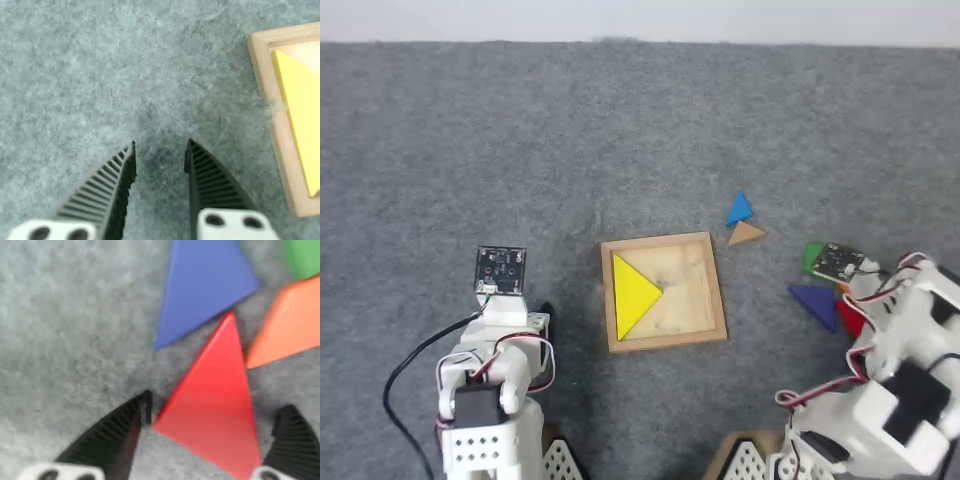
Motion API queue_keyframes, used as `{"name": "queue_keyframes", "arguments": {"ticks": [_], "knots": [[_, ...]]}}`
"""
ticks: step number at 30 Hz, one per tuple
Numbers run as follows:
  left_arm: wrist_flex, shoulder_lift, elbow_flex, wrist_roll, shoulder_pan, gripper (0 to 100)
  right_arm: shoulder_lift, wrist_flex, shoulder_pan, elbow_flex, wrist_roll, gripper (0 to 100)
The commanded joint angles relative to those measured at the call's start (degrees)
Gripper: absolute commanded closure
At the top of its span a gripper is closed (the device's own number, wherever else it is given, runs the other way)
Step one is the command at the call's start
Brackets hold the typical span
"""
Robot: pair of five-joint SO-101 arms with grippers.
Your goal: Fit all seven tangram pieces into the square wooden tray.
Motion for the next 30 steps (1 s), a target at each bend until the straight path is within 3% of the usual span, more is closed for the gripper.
{"name": "queue_keyframes", "arguments": {"ticks": [1,7,16,19,24,30], "knots": [[0.35,-0.62,-0.66,-0.53,0.35,85,0.4,-0.84,1.54,0.79,0.53,69.6],[0.35,-0.62,-0.66,-0.53,0.35,85,0.31,-0.92,3.74,0.53,-1.05,92.4],[0.35,-0.62,-0.66,-0.53,0.35,85,-0.22,-1.63,3.91,-5.1,-18.46,92.8],[0.35,-0.62,-0.66,-0.53,0.35,85,-2.95,2.24,6.02,-8.18,-16.35,87.5],[0.35,-0.62,-0.66,-0.53,0.35,85,-16.75,14.46,8.22,-5.89,-5.27,79.0],[0.35,-0.62,-0.66,-0.53,0.35,85,-29.49,10.24,13.23,6.95,3.34,76.4]]}}
